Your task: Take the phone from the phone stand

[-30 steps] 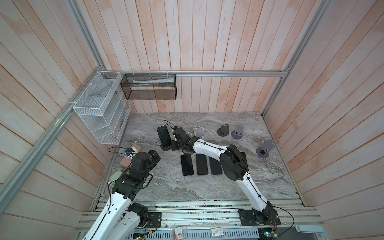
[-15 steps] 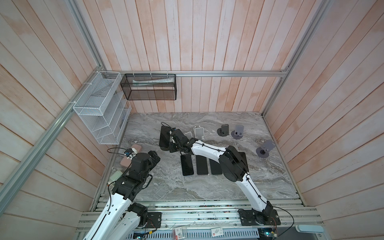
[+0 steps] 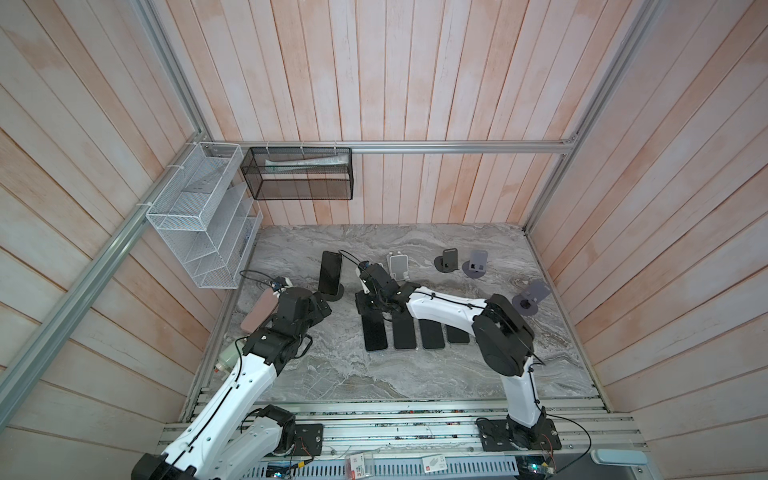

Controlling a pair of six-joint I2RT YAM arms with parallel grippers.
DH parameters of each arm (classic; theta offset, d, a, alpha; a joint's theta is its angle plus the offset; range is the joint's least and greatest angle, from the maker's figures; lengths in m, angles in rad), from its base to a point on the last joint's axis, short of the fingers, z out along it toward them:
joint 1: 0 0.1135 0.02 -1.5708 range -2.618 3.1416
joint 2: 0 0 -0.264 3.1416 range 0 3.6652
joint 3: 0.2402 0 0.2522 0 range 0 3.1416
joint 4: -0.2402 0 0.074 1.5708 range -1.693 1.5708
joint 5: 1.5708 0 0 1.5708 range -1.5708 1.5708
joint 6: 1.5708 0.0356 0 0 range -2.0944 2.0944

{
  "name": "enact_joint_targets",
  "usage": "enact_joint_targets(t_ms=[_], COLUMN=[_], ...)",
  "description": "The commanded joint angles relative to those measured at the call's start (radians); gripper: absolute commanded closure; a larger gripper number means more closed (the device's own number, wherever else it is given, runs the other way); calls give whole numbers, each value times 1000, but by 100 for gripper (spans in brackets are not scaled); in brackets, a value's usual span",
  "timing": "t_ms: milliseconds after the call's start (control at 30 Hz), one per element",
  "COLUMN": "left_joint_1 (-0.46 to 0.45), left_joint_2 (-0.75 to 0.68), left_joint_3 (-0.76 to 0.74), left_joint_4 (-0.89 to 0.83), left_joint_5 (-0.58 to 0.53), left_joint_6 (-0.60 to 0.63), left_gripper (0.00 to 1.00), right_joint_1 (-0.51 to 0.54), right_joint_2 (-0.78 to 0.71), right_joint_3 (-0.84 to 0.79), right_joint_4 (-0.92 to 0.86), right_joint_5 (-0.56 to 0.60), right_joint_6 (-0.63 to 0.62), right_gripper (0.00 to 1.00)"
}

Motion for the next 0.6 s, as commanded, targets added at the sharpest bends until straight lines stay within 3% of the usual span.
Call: enact_joint_targets(t_ms=[0, 133, 233, 400, 467, 567], left_joint_1=[4, 6, 21, 35, 46, 57], left_joint_2=[97, 271, 424, 621, 661, 714], left_joint_3=[111, 279, 459, 697, 728, 764], left_joint_4=[76, 73, -32, -168, -178, -186], left_joint_5=[28, -4, 40, 148, 204, 200], left_joint_6=[187, 355, 507, 637, 663, 656], left_gripper=[0, 0, 0, 0, 0, 0], right_joint_1=[8, -4, -41, -93, -93, -94], right_joint_2=[-189, -405, -512, -609, -629, -639], right_joint_3=[-192, -493, -594, -668, -689, -723], right_joint_4=[155, 352, 382, 396, 391, 404], right_joint_5=[24, 110, 64, -33, -68, -59], right_joint_6=[-117, -204, -234, -234, -257, -273], right_gripper=[59, 27, 17, 12, 11, 11])
